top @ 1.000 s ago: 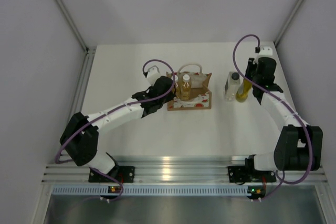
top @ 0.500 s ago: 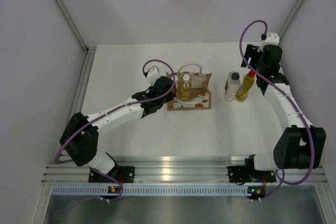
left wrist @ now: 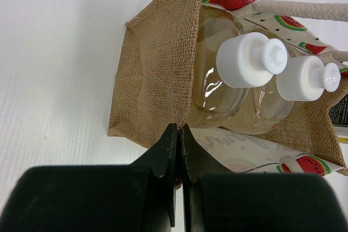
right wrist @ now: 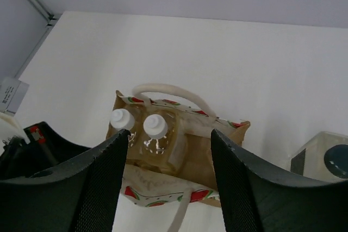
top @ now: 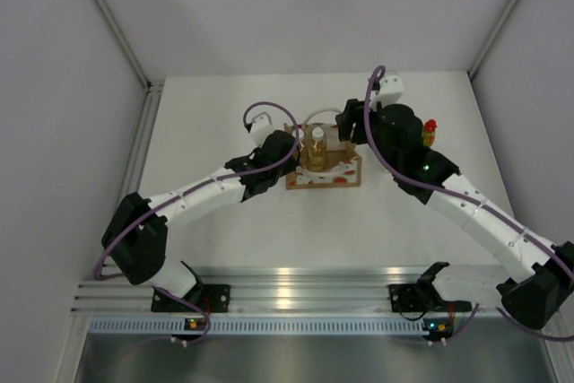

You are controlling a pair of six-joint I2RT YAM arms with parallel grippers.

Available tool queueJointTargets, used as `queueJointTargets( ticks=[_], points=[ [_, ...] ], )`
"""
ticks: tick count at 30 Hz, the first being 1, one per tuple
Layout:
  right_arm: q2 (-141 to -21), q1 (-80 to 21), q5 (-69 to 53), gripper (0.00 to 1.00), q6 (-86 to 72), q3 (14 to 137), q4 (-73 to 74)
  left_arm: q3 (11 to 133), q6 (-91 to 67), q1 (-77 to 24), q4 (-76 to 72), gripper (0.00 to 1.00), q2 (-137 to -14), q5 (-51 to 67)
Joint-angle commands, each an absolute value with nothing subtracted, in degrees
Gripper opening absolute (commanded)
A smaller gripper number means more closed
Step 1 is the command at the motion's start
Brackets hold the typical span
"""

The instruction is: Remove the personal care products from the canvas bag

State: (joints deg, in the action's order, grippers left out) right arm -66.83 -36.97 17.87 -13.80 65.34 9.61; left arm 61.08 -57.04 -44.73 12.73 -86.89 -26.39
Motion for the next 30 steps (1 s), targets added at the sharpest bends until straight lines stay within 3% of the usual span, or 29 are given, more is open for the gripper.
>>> queueJointTargets(
  ticks=[1, 30],
  points=[
    [-68.5, -41.2, 23.6, 0.6, -17.6, 64.4, 7.6, 60.3, -57.0, -45.4, 14.2, 0.0, -85.7, -24.8],
    [-86.7, -42.3, 23.7, 0.59, -15.4, 71.1, 5.6, 61.3, -54.4, -45.4, 14.2, 0.0, -86.7, -23.9]
  ],
)
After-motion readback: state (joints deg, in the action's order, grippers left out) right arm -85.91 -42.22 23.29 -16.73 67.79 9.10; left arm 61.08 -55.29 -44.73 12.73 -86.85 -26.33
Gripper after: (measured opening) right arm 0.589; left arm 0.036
